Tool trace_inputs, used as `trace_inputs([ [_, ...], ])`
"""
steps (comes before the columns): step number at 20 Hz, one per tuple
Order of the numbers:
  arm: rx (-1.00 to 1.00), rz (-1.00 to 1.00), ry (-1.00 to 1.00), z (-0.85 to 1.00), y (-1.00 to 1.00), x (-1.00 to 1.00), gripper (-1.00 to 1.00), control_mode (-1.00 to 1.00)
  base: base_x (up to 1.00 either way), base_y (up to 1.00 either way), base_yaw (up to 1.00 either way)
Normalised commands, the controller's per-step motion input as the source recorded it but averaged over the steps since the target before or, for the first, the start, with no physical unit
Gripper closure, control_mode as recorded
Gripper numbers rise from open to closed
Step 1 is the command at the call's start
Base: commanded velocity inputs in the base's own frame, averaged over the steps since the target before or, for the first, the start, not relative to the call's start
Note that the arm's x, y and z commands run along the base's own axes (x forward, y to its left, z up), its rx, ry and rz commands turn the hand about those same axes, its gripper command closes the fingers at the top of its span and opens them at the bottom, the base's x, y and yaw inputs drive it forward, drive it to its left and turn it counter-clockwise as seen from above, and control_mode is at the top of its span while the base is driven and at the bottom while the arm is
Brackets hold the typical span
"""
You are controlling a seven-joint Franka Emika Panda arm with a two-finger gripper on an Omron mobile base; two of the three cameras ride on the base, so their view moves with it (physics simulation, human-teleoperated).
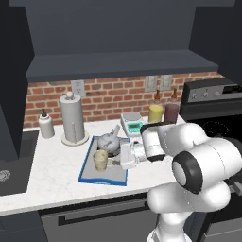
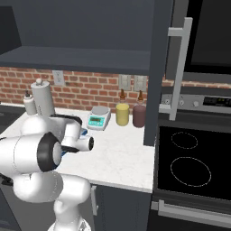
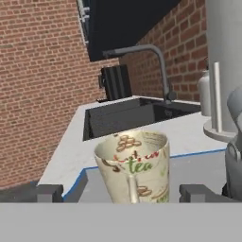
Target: Pick the kettle from the counter and place it on the tray. Then pick the mug from the cabinet and place it on the tray. Then close the cabinet doors.
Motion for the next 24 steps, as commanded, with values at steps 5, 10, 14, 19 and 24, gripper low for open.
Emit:
trace_inputs([
  [5, 0.00, -0.13, 0.22, 1.00, -0.40, -0.43, -1.00, -1.00, 0.00, 0.00, 0.00],
  [10, 0.00, -0.42, 0.43, 1.00, -0.61, -0.60, -1.00, -1.00, 0.00, 0.00, 0.00],
  [14, -0.04, -0.48, 0.55, 0.85, -0.41, -0.41, -1.00, -1.00, 0.00, 0.00, 0.00],
  [19, -0.29, -0.24, 0.43, 0.25, 0.45, -0.08, -1.00, -1.00, 0.00, 0.00, 0.00],
  [24, -0.15, 0.00, 0.00, 0.00, 0.30, -0.04, -1.00, -1.00, 0.00, 0.00, 0.00],
])
